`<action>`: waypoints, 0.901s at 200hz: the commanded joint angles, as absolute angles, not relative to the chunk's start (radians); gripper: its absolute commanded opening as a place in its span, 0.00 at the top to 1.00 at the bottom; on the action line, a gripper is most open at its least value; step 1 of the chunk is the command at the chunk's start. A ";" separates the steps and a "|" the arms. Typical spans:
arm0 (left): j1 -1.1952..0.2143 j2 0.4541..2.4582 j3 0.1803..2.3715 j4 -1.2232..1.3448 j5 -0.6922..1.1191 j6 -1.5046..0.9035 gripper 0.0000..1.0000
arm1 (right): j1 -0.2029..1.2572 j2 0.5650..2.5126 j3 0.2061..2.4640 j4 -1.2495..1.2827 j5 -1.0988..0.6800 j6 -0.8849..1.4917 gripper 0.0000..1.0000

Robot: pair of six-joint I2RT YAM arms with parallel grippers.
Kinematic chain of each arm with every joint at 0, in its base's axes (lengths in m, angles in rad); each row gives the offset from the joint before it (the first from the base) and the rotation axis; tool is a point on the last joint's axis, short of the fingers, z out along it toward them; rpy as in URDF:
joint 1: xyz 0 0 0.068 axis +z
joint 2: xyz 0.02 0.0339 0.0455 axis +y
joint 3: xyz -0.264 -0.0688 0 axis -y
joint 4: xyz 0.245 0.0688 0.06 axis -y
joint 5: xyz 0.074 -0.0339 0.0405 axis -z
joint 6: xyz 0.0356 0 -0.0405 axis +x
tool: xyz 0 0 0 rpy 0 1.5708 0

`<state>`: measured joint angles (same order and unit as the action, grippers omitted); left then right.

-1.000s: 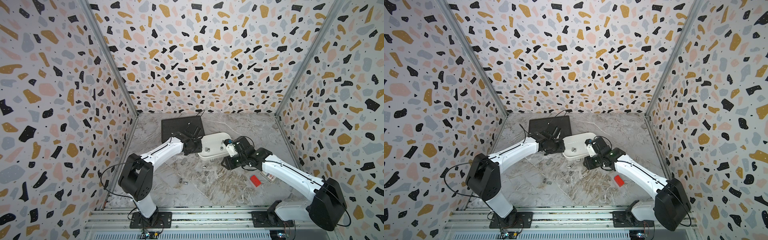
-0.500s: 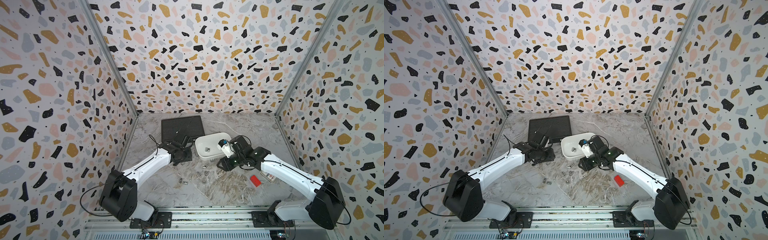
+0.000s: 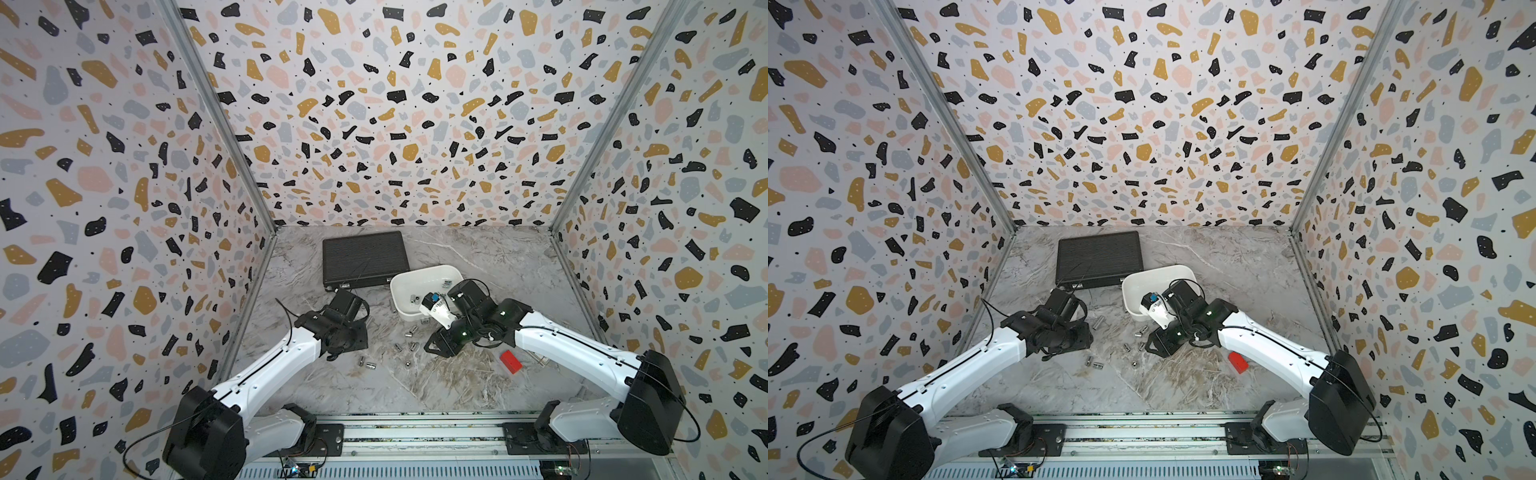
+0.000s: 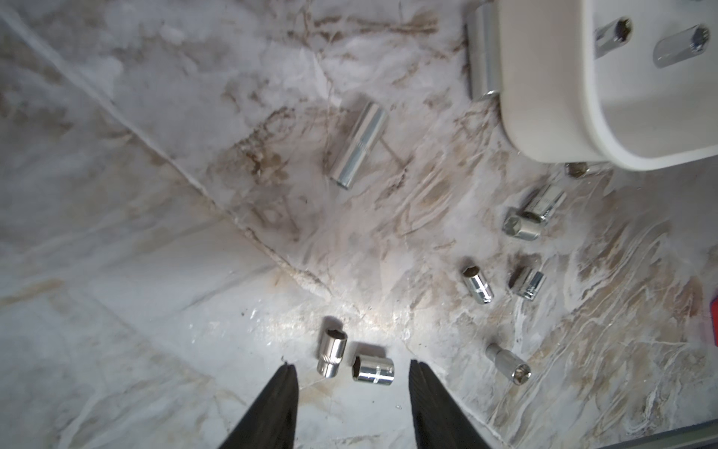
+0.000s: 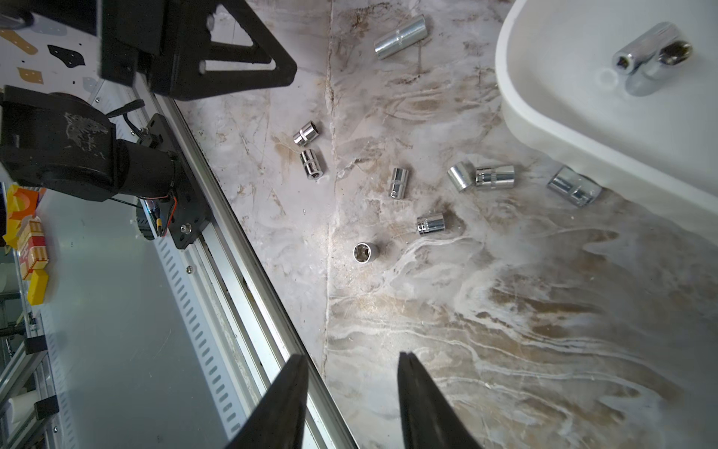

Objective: Put the socket on the desktop into the storage box
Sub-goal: Pick up the socket head at the center of the board.

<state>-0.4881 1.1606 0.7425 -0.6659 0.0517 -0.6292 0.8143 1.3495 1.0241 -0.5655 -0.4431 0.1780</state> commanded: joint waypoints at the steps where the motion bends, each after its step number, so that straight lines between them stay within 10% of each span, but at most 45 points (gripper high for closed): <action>1: -0.487 1.133 0.698 -0.666 0.088 -0.665 0.49 | 0.822 1.347 1.035 -0.585 -0.447 0.162 0.57; 180: -0.675 1.207 0.653 -0.578 0.064 -0.706 0.44 | 0.824 1.320 0.965 -0.566 -0.446 0.184 0.57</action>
